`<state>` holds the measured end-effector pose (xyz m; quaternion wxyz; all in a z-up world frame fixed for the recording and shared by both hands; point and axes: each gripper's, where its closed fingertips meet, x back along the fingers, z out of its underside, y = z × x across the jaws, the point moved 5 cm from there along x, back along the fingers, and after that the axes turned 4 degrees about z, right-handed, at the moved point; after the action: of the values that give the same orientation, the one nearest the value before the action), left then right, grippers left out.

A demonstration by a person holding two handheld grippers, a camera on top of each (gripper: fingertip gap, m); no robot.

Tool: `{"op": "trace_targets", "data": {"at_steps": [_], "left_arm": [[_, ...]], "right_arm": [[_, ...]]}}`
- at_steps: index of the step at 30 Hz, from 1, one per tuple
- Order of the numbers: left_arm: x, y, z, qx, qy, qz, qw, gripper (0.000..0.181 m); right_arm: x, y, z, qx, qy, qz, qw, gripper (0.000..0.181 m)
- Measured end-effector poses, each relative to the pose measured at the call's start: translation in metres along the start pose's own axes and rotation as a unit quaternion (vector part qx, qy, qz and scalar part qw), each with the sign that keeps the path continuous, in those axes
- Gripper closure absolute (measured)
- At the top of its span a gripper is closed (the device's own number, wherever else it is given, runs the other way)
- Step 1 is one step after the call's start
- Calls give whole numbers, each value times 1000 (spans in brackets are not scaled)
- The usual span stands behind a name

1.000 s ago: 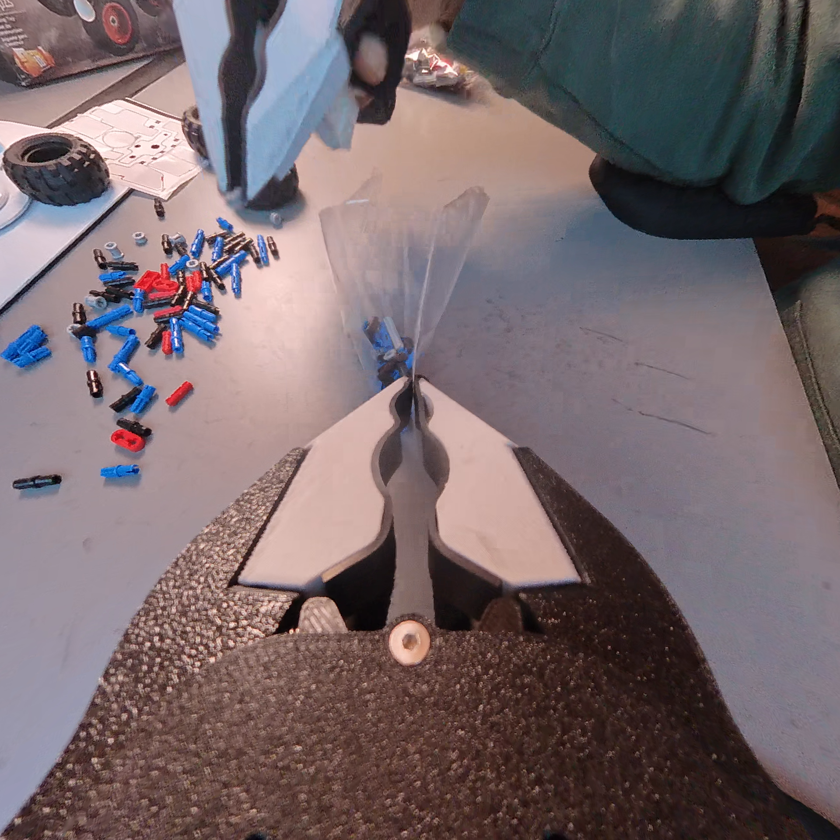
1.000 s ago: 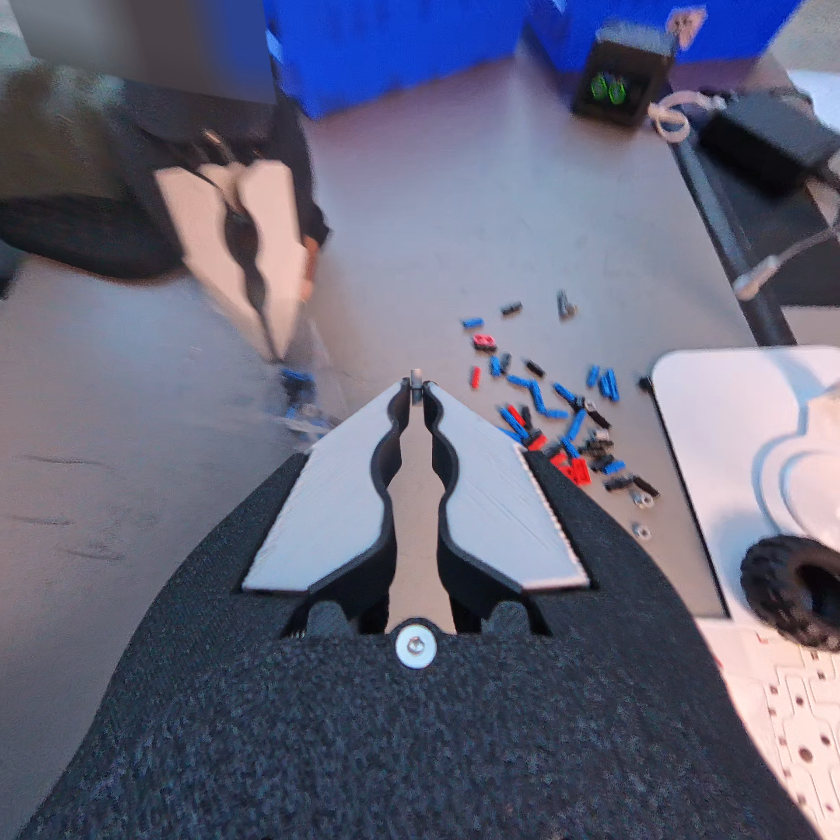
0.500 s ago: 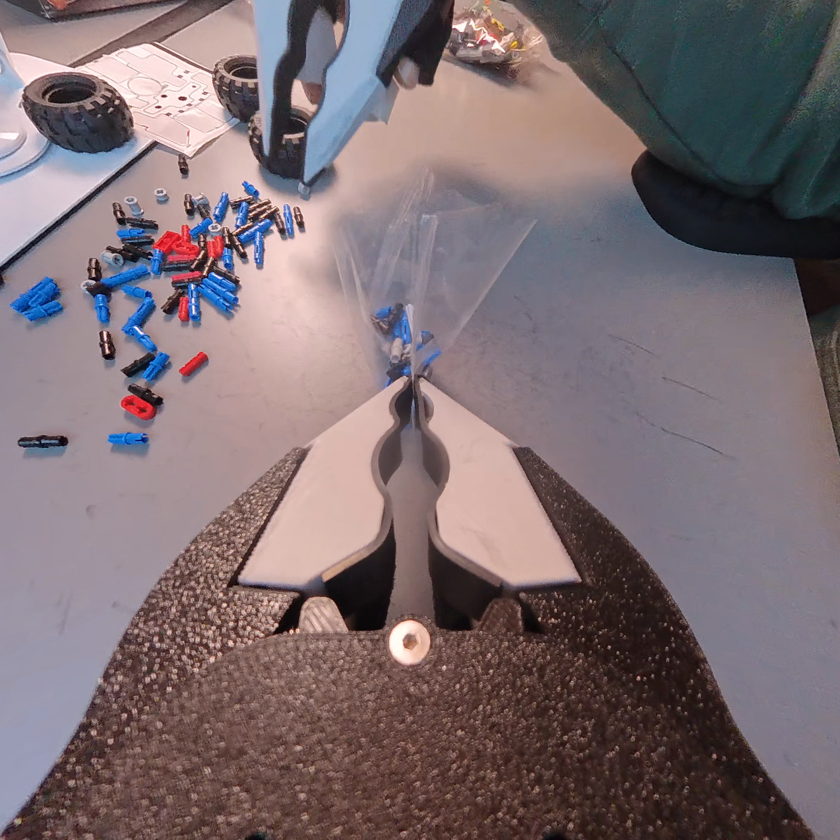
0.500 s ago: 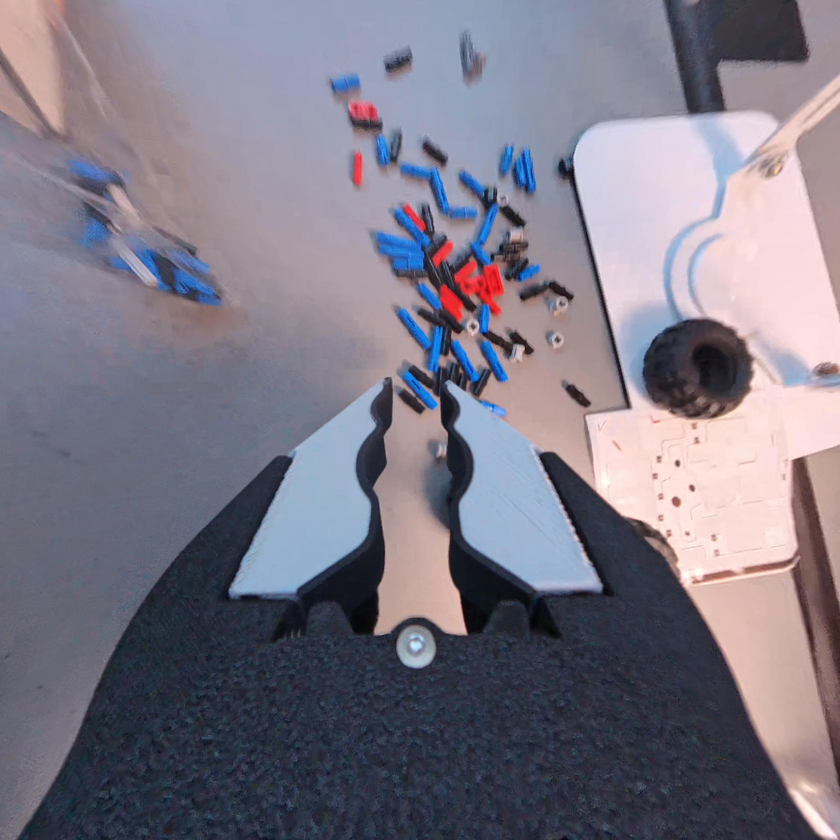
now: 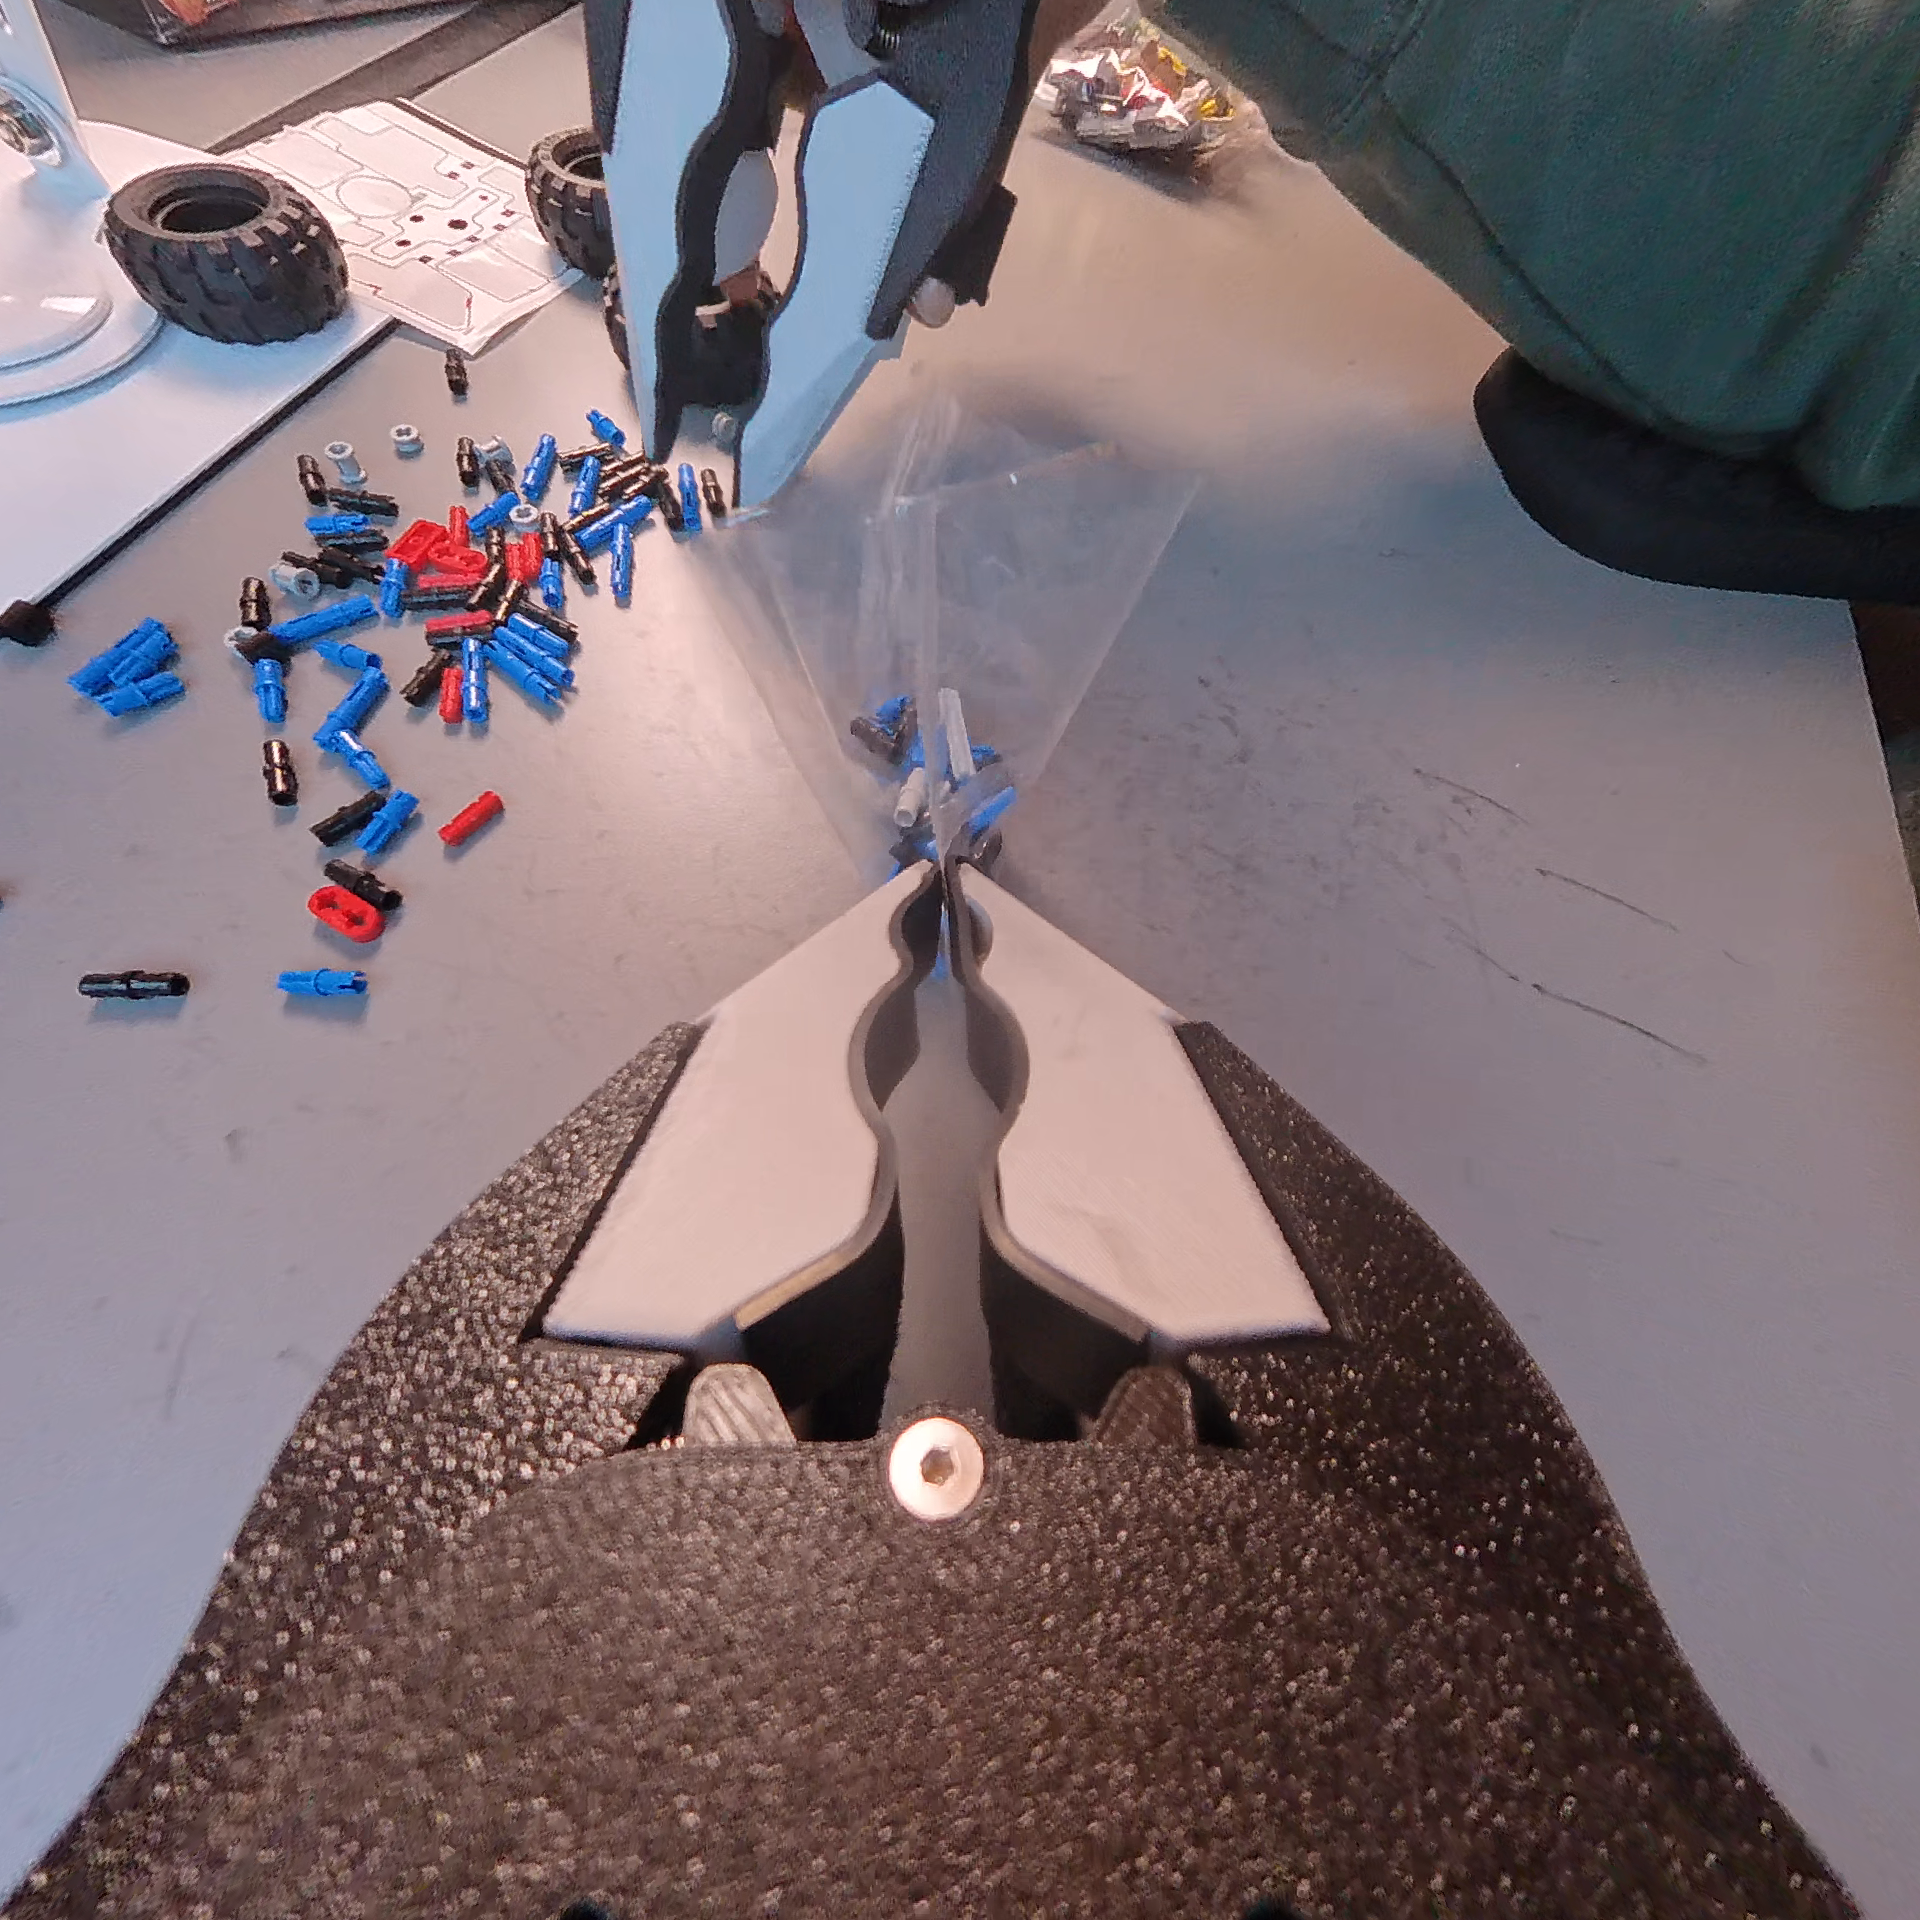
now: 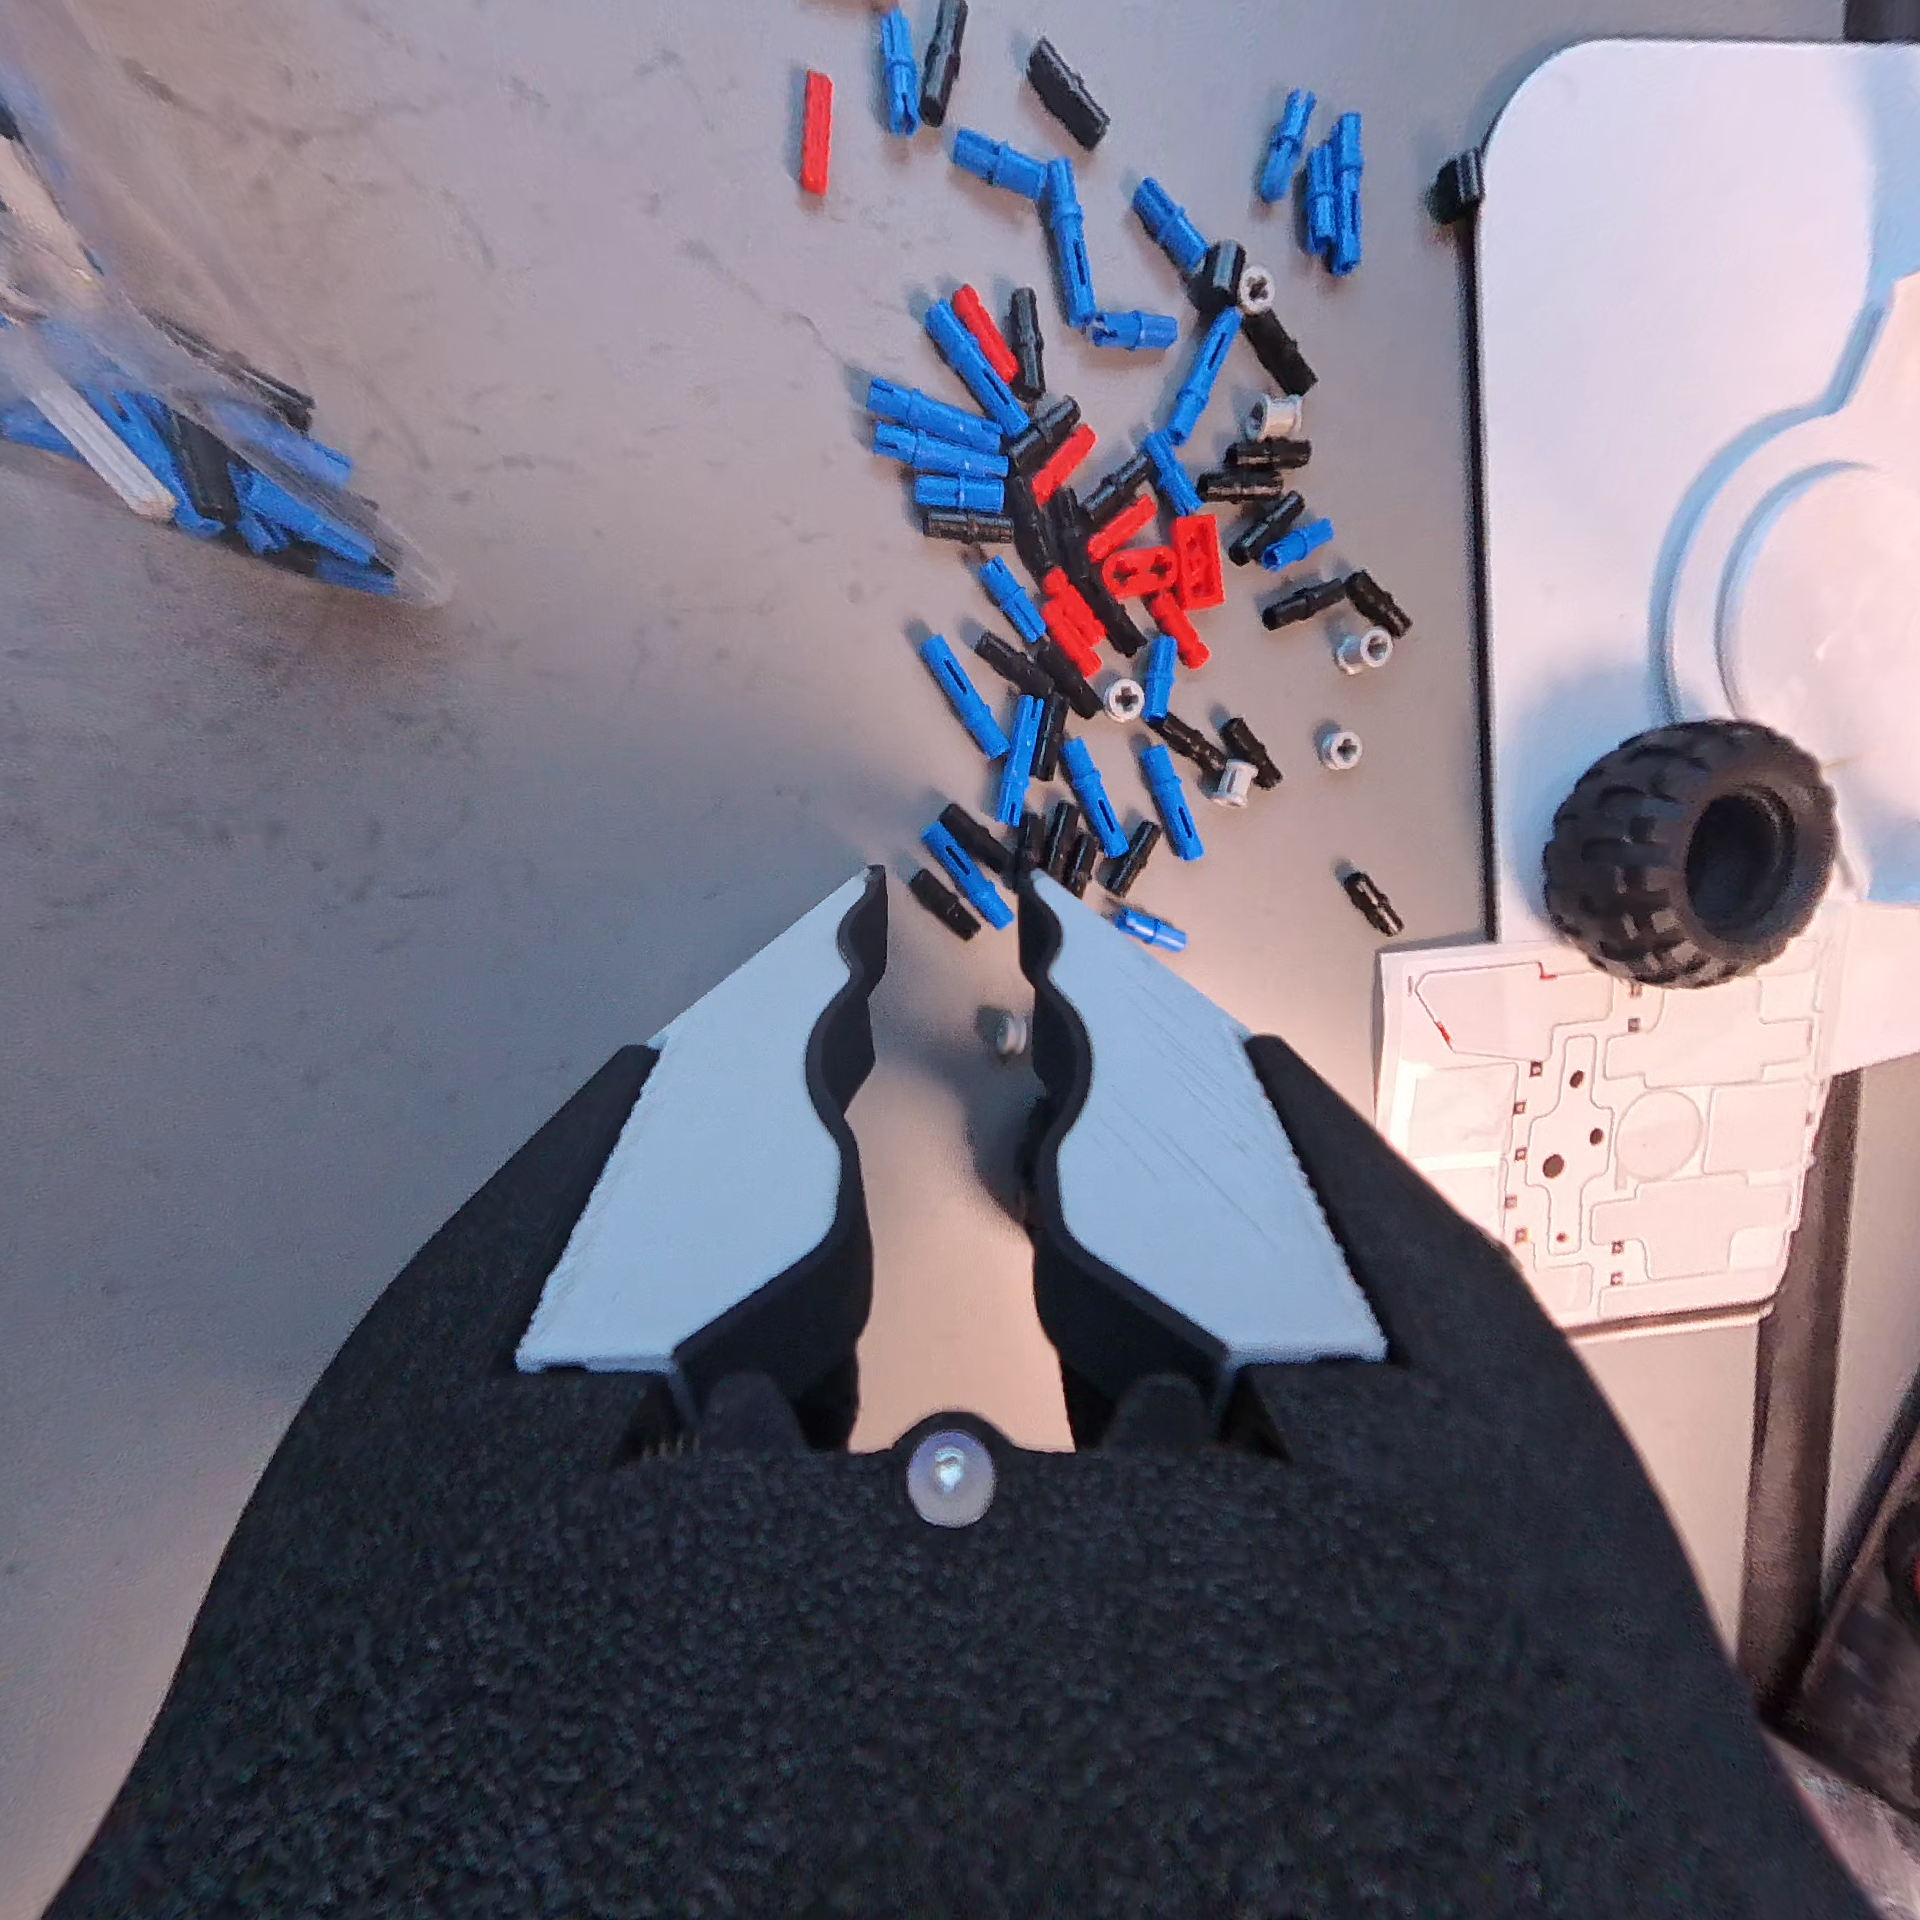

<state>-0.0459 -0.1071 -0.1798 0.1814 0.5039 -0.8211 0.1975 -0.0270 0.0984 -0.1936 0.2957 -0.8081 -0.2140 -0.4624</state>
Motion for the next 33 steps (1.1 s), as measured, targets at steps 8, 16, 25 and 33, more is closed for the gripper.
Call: {"op": "trace_targets", "data": {"at_steps": [8,16,25,33], "left_arm": [[0,1,0,6,-2,-3,1000,181],[1,1,1,9,0,6,1000,181],[1,1,2,8,4,-3,1000,181],[0,3,2,11,6,-7,1000,181]], "right_arm": [[-6,-10,-6,37,71,-130,988,164],[-5,-8,-5,55,58,-118,990,174],[27,10,-30,52,-39,-135,989,173],[93,55,-118,124,-196,-159,960,179]]}}
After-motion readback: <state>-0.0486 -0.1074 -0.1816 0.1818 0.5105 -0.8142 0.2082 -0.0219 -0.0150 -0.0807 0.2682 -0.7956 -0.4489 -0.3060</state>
